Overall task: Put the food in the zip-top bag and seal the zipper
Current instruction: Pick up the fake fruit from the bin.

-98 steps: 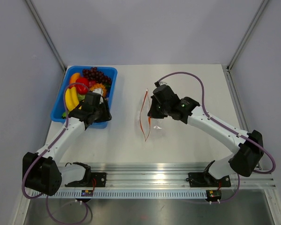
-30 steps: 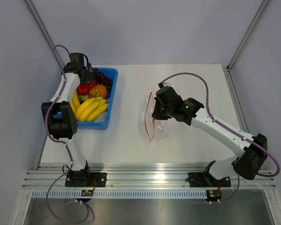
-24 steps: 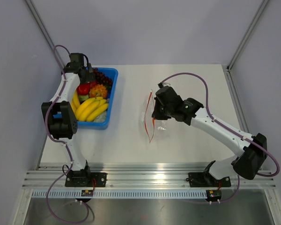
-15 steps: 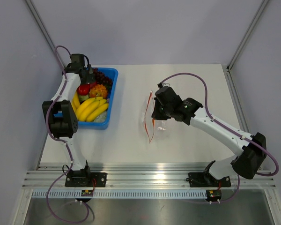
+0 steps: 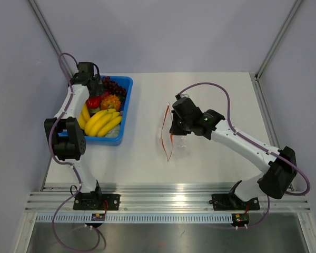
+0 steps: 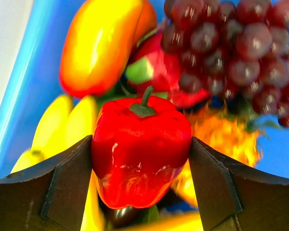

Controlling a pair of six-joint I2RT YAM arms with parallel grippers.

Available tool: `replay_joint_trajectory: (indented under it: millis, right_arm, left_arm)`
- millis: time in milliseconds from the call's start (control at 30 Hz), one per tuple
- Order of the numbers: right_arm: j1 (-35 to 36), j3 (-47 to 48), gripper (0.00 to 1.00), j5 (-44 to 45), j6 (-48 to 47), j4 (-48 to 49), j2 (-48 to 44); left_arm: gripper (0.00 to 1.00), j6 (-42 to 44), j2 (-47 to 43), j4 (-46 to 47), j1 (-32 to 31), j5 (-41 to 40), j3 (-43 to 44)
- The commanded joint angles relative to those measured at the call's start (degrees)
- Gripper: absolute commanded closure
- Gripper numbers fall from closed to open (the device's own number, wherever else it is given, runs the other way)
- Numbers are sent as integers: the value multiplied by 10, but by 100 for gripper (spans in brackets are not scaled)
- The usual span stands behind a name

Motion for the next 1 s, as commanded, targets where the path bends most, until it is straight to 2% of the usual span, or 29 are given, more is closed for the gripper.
replay_joint_trajectory:
  millis: [0, 233, 467, 733, 967]
  right_arm:
    - [-1, 29, 93, -4, -9, 25, 14]
    - [-2, 124, 93, -29, -40, 38, 96]
    - [-2, 294, 95, -89, -49, 23, 239]
    - [-2, 419, 95, -148, -39, -1, 356]
    - [-1, 487, 96, -164, -24, -36, 406]
  left_arm:
    - [52, -20, -89, 23, -5, 18, -28]
    - [53, -18, -201, 14, -10, 69, -80]
    - [54, 6, -281, -22, -16, 115, -108]
    - [54, -3, -362, -35, -31, 233, -156]
    - [54, -27, -403, -7, -43, 338, -214]
